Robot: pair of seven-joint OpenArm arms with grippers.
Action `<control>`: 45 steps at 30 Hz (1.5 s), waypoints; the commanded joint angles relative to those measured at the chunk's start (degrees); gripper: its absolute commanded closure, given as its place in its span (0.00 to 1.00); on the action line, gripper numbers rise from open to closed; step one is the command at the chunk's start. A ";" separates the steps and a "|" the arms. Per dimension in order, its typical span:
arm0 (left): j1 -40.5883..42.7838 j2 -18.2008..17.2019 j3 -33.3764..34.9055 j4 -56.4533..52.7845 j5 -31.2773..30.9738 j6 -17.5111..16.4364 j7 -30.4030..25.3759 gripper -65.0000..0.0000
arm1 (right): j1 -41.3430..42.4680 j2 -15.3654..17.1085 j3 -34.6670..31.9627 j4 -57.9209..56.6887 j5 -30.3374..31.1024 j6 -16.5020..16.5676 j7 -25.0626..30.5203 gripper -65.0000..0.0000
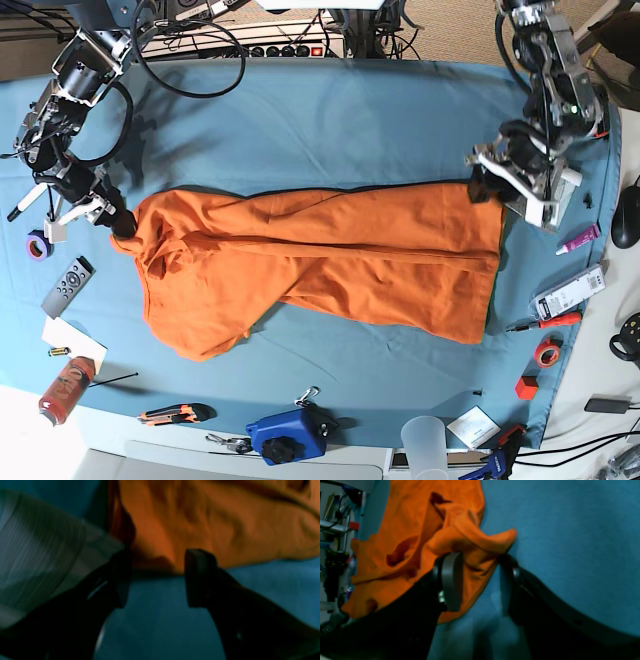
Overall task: Layout the t-shirt on the table in an organized manner, then fold the t-shirt properly
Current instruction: 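Grasp the folded t-shirt ends with both grippers and pull outward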
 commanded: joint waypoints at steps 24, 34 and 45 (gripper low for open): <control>-3.72 -0.37 -0.11 -6.32 -1.42 2.78 0.44 1.00 | 0.55 2.29 0.24 4.11 -0.72 -0.32 2.36 1.00; -4.31 -0.52 -0.11 -4.39 -1.42 2.58 3.37 1.00 | 1.27 2.89 8.61 7.02 -0.81 -0.32 -0.13 1.00; -3.87 -0.50 -0.11 -1.64 -4.24 2.58 11.30 1.00 | -1.79 2.91 9.94 7.04 4.52 -0.32 -6.21 1.00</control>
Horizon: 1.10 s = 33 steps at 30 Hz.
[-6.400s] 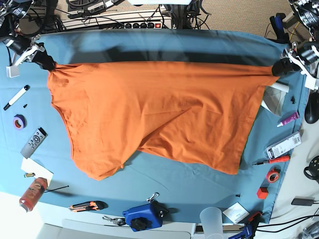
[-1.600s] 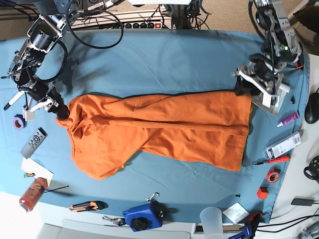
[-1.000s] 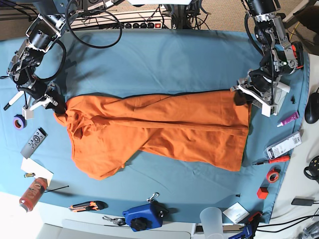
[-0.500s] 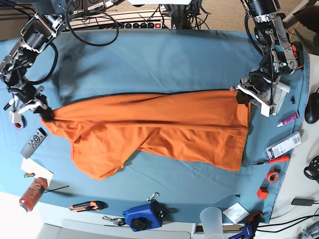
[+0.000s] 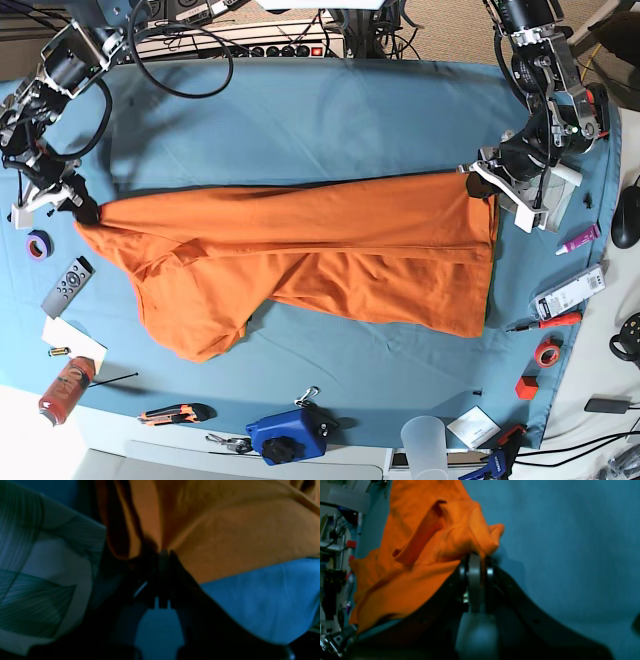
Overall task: Layout the t-shirt on the table in an organized manner, then fold the t-shirt properly
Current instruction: 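Grasp the folded t-shirt ends with both grippers and pull outward, then release the t-shirt and move the right gripper to its hem corner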
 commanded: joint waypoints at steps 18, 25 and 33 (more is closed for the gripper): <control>9.33 -0.63 -6.64 10.99 -2.47 -1.49 2.54 1.00 | -13.03 1.60 5.03 15.26 4.52 0.06 -3.43 1.00; 10.16 -0.61 -9.29 10.99 -7.30 -4.79 6.56 1.00 | -19.63 1.55 5.05 15.26 6.69 0.06 -3.61 1.00; 13.70 -0.63 -9.31 10.99 -7.30 -4.81 6.58 1.00 | -24.83 1.55 5.16 15.28 7.21 0.06 -3.76 1.00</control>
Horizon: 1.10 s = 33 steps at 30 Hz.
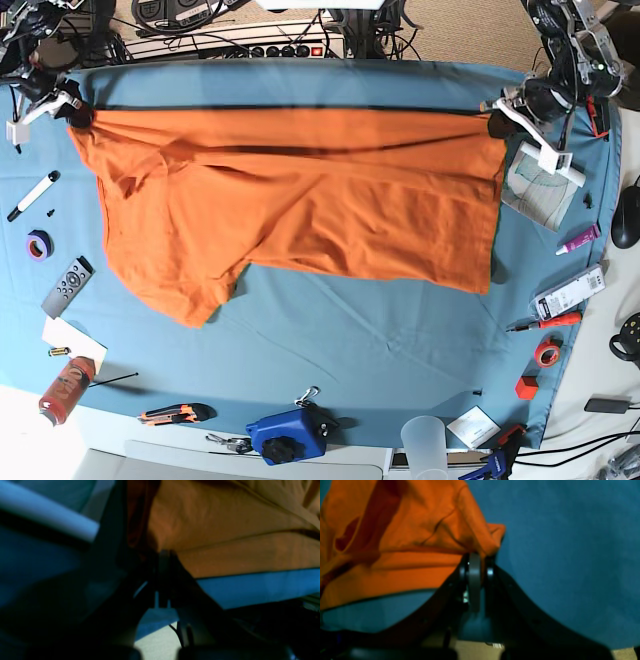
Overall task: Layout the t-shirt on the table in an organized manner, then fold the t-shirt properly
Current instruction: 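Release the t-shirt and move the right gripper to its hem corner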
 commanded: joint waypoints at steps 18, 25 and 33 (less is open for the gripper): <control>0.61 -0.63 -0.42 1.49 -0.59 -3.67 0.68 0.55 | -0.76 1.95 2.95 1.01 3.41 0.06 -2.64 0.75; 0.79 -0.63 -3.85 6.75 -3.52 -3.67 3.61 0.55 | -0.76 5.27 7.48 1.01 19.08 0.06 -2.64 0.75; 0.07 -0.63 -6.75 10.08 -3.87 -3.69 -4.98 0.55 | 2.49 9.42 10.78 0.98 17.33 0.06 -2.64 0.75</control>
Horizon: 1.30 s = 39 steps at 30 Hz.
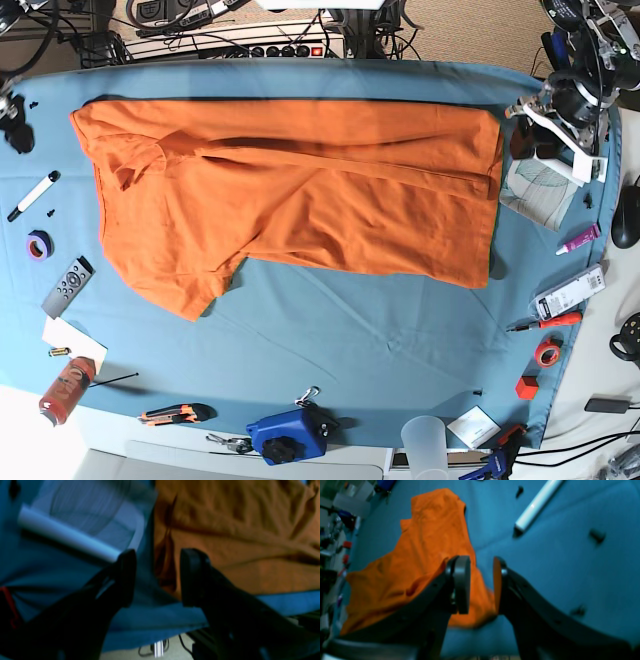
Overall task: Layout the t-shirt on the table in an organized manner, then fold the t-shirt properly
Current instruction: 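Release the t-shirt and move the right gripper to its hem corner, then grasp the hem corner with the right gripper and tug it straight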
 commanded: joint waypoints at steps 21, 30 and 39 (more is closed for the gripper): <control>-8.22 -0.44 3.78 0.81 3.39 -0.92 -2.82 0.55 | 42.86 4.17 -50.69 -23.98 -50.12 -4.52 31.41 0.75; -8.20 -0.44 3.78 0.81 3.08 -0.92 -3.23 0.55 | 43.43 1.49 -59.14 -31.23 -54.62 -3.63 29.57 0.76; -8.20 -0.42 3.78 0.81 2.49 -0.90 -3.21 0.55 | 39.89 2.60 -58.95 -22.10 -53.92 -5.70 21.03 1.00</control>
